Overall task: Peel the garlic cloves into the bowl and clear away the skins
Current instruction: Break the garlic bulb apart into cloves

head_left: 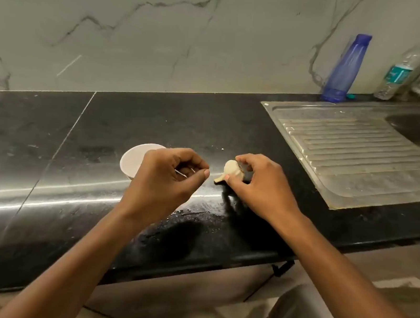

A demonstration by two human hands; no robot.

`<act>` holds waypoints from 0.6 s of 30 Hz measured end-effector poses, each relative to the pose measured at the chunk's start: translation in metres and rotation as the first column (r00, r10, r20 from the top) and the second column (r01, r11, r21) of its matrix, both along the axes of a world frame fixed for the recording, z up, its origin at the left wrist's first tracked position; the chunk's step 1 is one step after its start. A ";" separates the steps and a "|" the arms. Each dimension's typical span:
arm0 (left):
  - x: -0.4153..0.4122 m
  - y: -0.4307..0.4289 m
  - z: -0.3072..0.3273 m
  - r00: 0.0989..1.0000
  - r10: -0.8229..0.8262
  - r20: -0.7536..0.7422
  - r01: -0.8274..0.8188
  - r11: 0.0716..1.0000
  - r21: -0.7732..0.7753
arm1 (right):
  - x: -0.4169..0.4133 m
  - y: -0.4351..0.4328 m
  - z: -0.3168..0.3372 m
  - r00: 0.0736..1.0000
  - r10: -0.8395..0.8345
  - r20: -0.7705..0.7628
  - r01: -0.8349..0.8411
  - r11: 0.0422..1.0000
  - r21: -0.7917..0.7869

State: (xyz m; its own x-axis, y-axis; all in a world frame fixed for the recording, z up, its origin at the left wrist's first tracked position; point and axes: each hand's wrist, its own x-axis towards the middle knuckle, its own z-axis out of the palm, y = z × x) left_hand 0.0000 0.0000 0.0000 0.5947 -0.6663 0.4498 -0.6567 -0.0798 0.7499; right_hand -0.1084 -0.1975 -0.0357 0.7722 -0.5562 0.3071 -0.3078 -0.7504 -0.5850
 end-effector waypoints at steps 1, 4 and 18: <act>0.001 -0.003 0.003 1.000 -0.004 0.020 0.003 1.000 0.016 | 0.001 -0.001 -0.001 1.000 -0.001 -0.030 0.001 1.000 0.006; 0.010 -0.011 0.008 0.999 -0.006 0.034 0.005 0.999 0.054 | 0.004 -0.002 -0.001 0.995 0.008 -0.096 -0.005 0.999 0.038; 0.089 -0.026 0.035 0.995 0.083 0.056 -0.082 0.996 -0.019 | 0.096 -0.023 0.045 0.894 0.395 0.211 -0.443 0.850 0.284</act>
